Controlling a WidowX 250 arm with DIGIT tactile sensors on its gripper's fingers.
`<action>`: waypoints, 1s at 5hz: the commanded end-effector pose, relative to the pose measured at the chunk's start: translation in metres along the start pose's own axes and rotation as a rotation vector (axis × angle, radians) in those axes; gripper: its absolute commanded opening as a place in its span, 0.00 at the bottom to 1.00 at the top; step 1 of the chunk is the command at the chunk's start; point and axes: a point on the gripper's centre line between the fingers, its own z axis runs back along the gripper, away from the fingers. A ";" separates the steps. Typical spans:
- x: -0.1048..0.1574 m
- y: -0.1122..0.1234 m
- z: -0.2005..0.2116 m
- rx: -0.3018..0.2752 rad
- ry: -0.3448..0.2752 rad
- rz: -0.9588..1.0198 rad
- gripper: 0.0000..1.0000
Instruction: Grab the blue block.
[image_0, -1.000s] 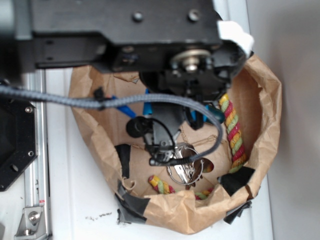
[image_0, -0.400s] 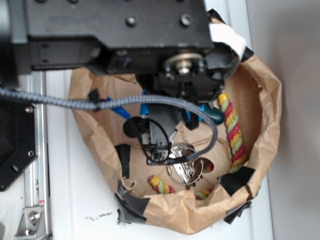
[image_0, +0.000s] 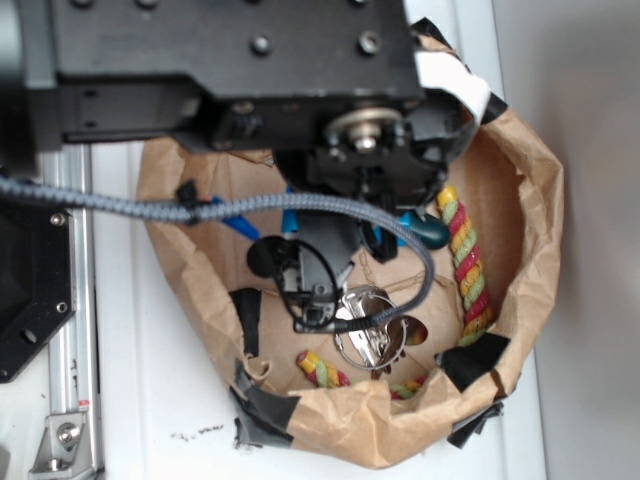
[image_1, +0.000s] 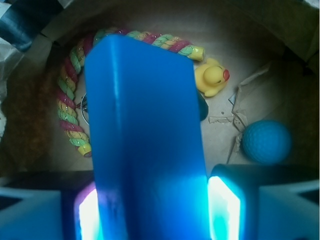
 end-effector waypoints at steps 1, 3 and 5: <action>0.004 0.002 0.009 0.014 -0.068 0.040 0.00; 0.005 0.003 0.008 0.022 -0.068 0.048 0.00; 0.006 0.003 0.007 0.028 -0.069 0.052 0.00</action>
